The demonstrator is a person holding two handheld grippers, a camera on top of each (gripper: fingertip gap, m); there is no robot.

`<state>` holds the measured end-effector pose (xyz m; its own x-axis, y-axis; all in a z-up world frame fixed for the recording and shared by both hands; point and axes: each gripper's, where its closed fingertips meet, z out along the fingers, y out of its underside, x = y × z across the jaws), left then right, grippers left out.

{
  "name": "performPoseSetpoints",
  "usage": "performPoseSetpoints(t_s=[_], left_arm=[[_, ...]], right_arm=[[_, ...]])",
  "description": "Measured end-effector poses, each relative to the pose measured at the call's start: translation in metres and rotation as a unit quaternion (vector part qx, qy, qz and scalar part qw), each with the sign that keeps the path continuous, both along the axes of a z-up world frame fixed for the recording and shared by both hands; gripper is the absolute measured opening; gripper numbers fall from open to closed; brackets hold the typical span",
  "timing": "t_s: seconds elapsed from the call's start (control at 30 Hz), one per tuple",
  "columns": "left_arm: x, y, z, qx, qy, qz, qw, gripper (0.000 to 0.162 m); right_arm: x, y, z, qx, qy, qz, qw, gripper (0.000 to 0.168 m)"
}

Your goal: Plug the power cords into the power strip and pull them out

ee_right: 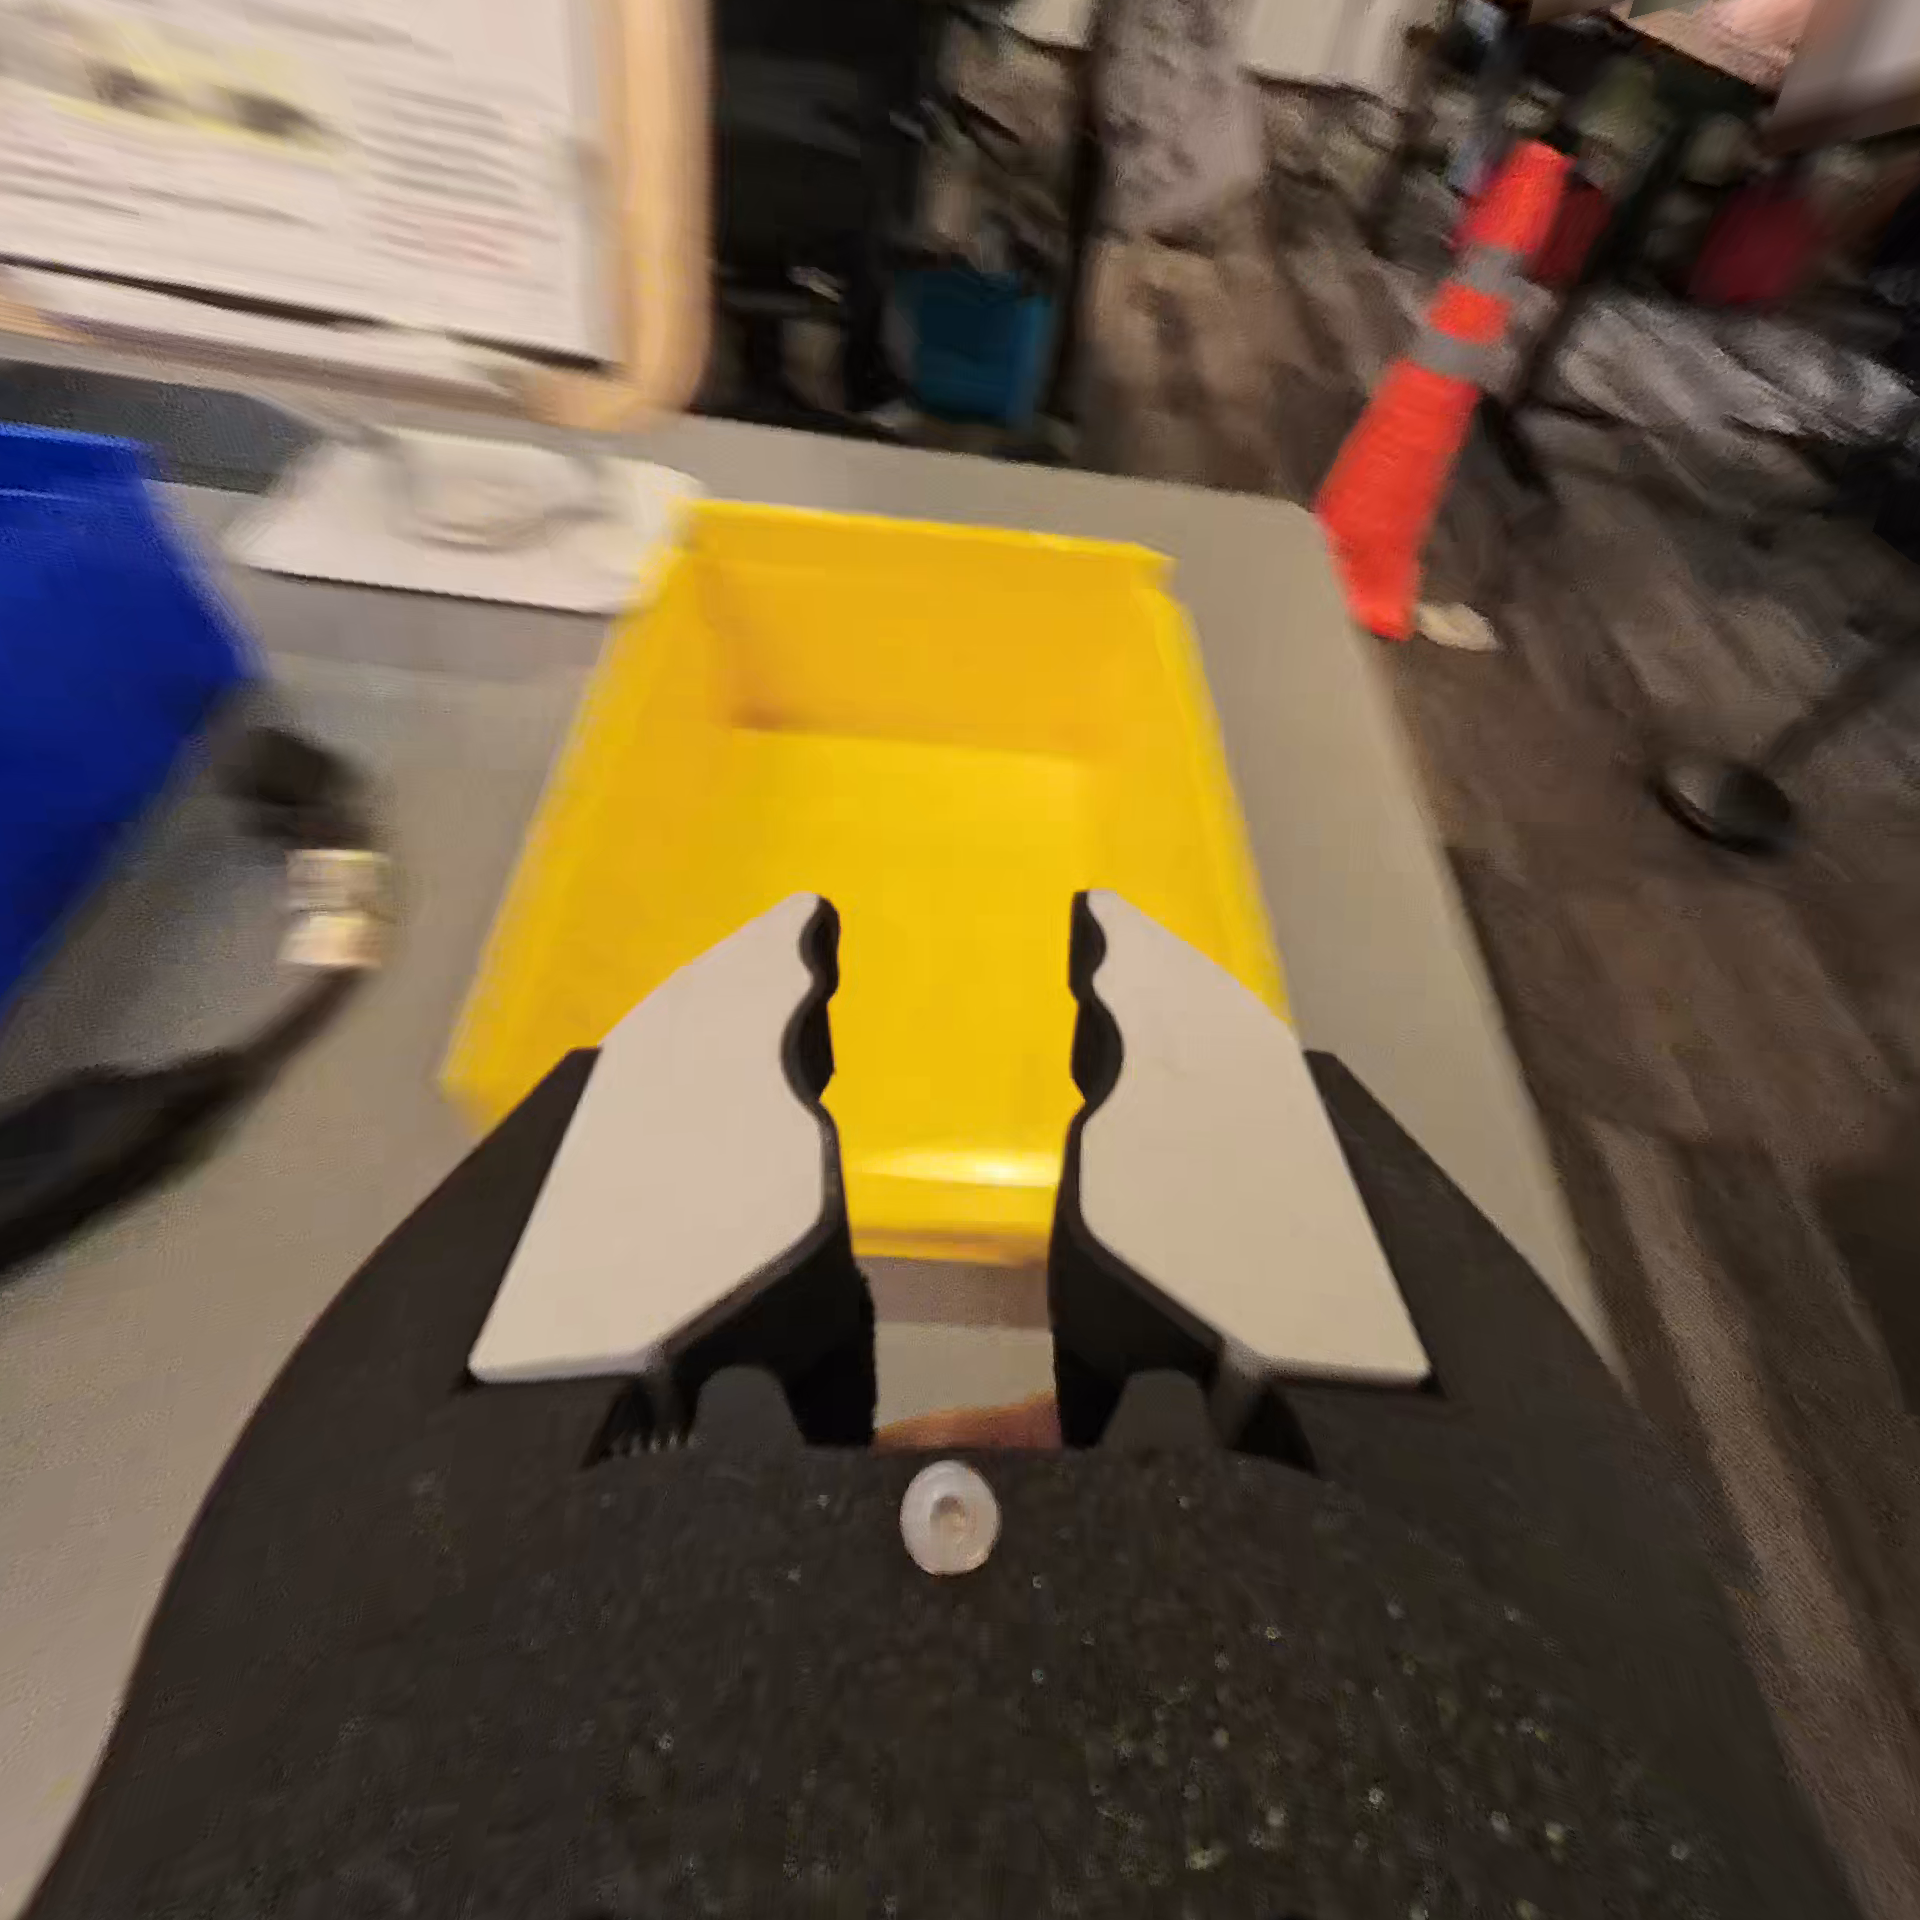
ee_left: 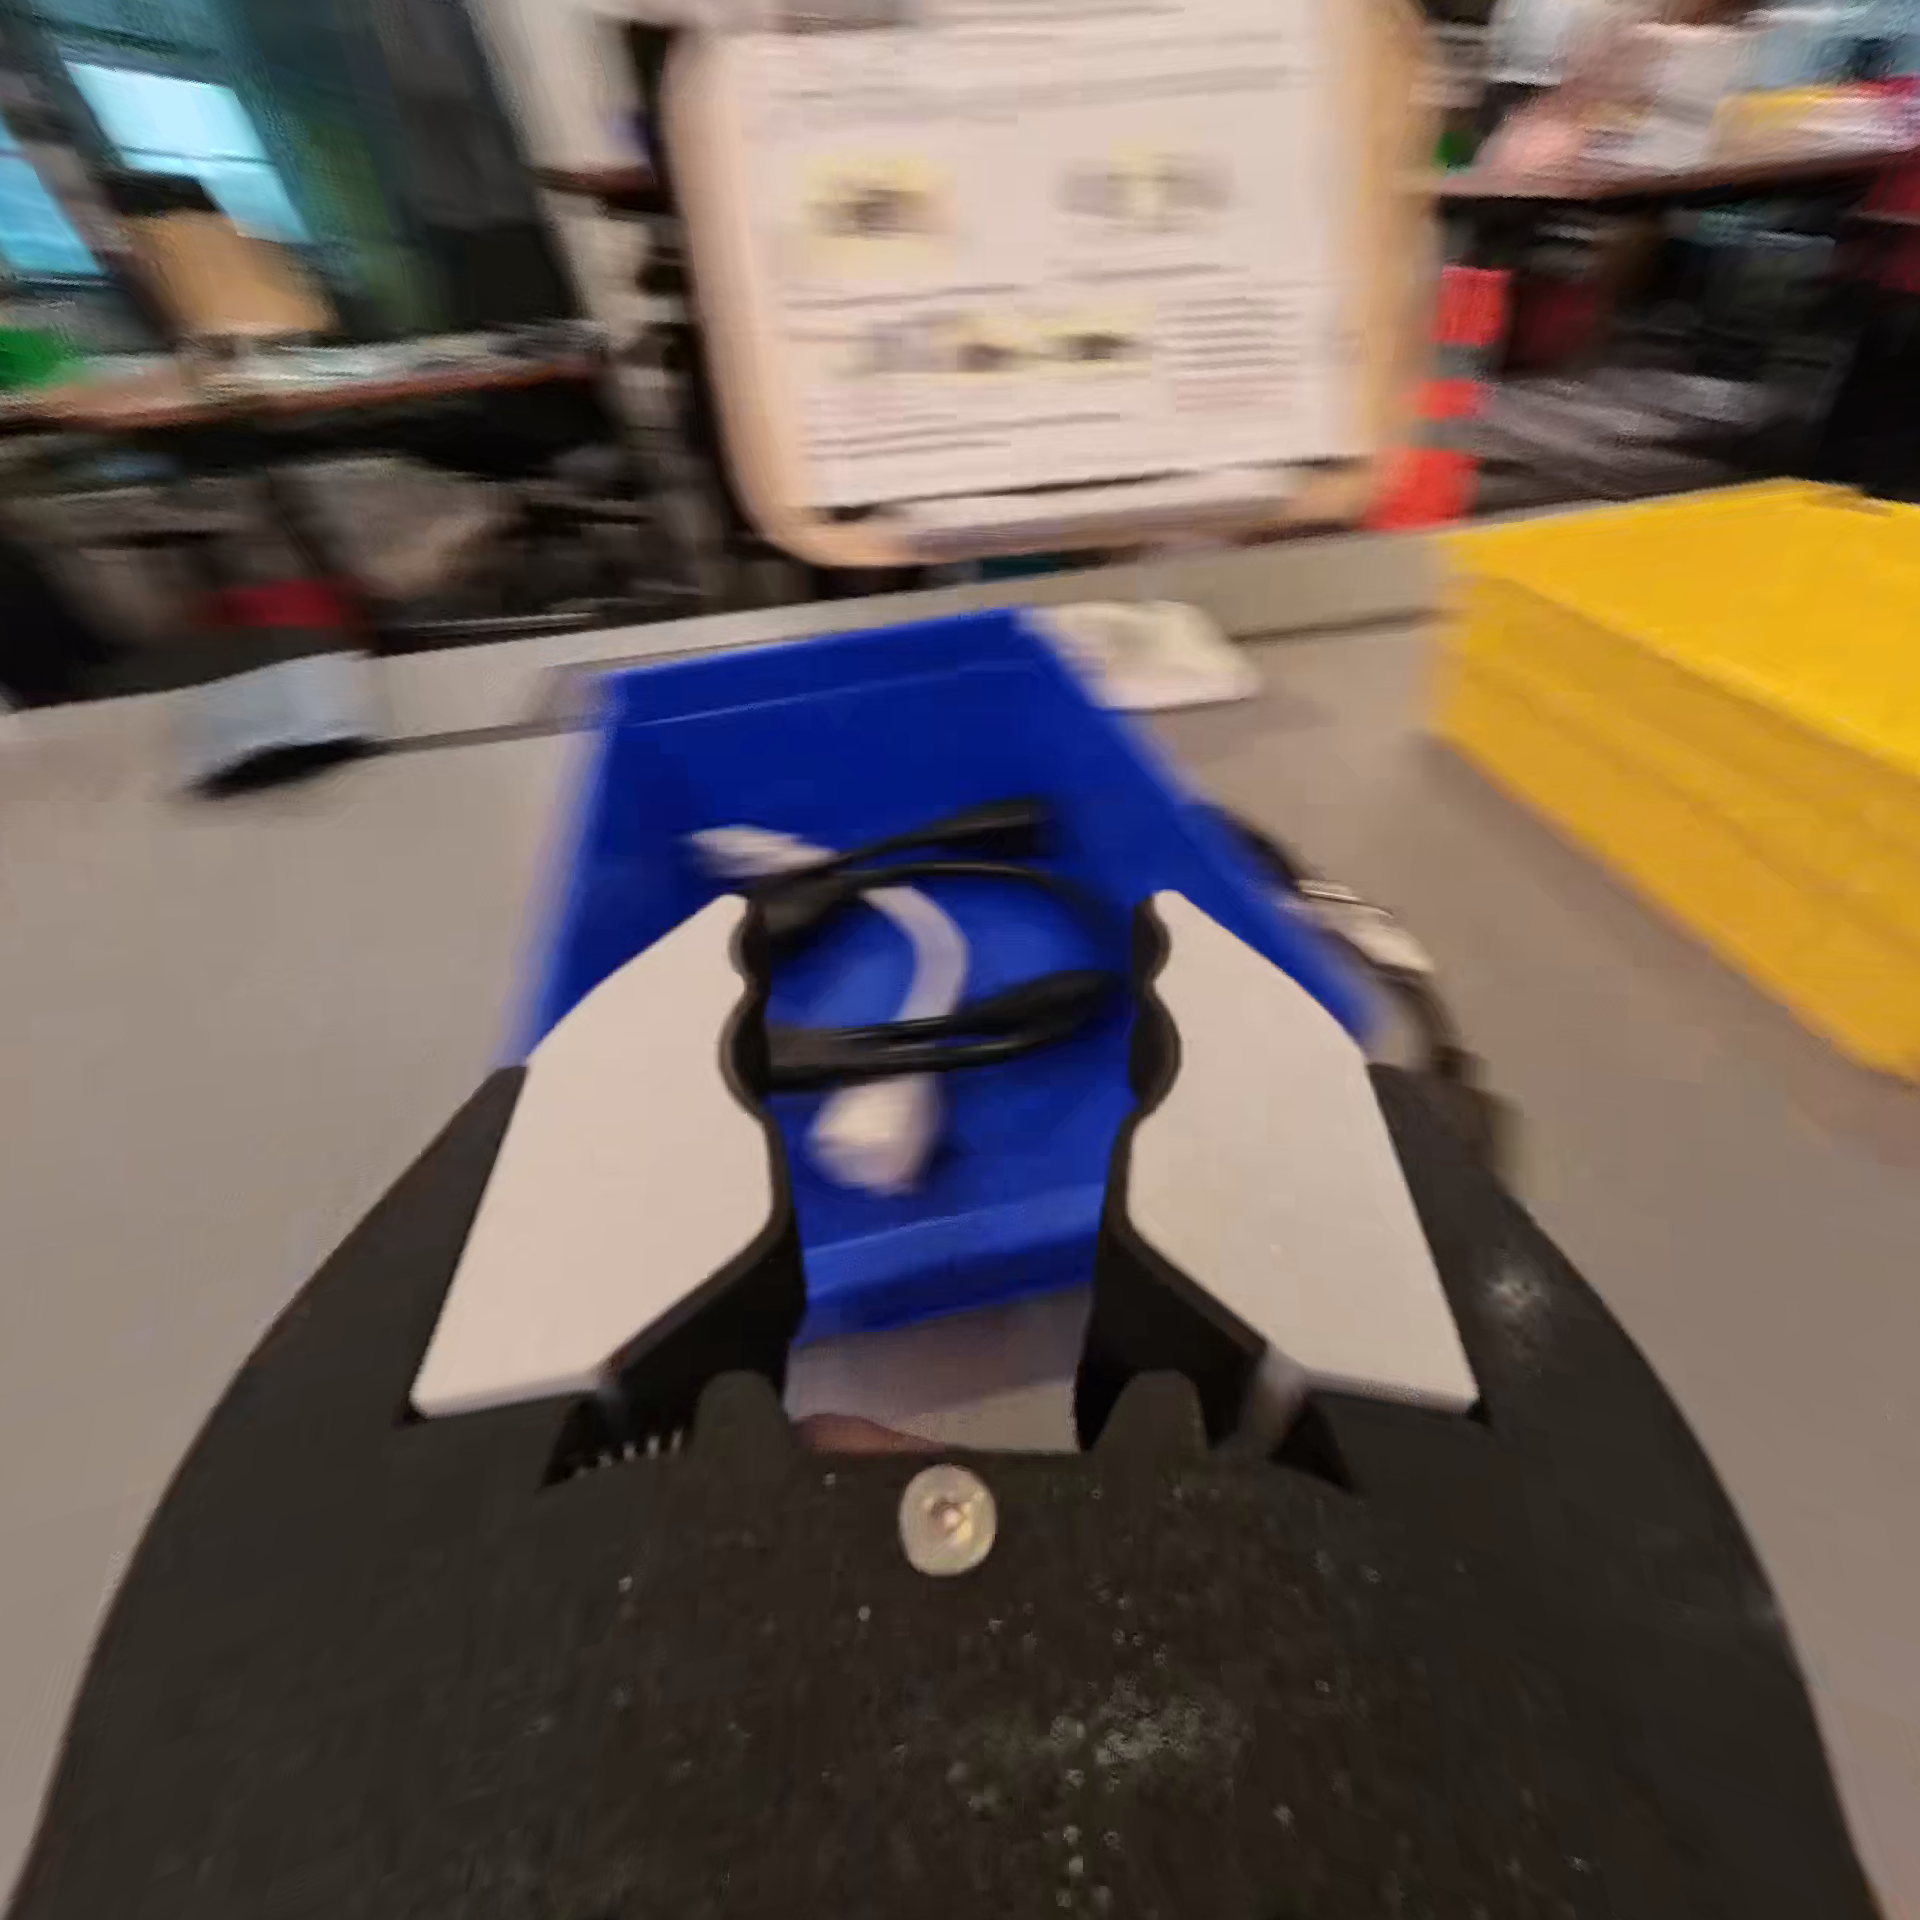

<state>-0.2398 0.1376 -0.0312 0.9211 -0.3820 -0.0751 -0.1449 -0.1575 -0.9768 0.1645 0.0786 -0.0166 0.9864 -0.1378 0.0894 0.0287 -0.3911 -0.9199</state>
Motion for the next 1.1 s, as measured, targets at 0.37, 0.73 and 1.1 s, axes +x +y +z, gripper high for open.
performPoseSetpoints(t_s=[0.37, 0.73, 1.1], left_arm=[[-0.113, 0.054, -0.083, -0.143, -0.019, 0.038, 0.989, 0.046], [-0.179, 0.091, -0.086, -0.163, 0.019, 0.089, 0.982, 0.002], [-0.289, 0.136, -0.096, -0.162, -0.021, 0.126, 0.978, 0.003]], right_arm=[[-0.332, 0.079, -0.111, -0.094, 0.070, 0.234, 0.965, 0.063], [-0.392, 0.111, -0.101, -0.075, 0.035, 0.092, 0.992, 0.006], [-0.503, 0.166, -0.117, -0.080, 0.018, 0.129, 0.988, 0.009]])
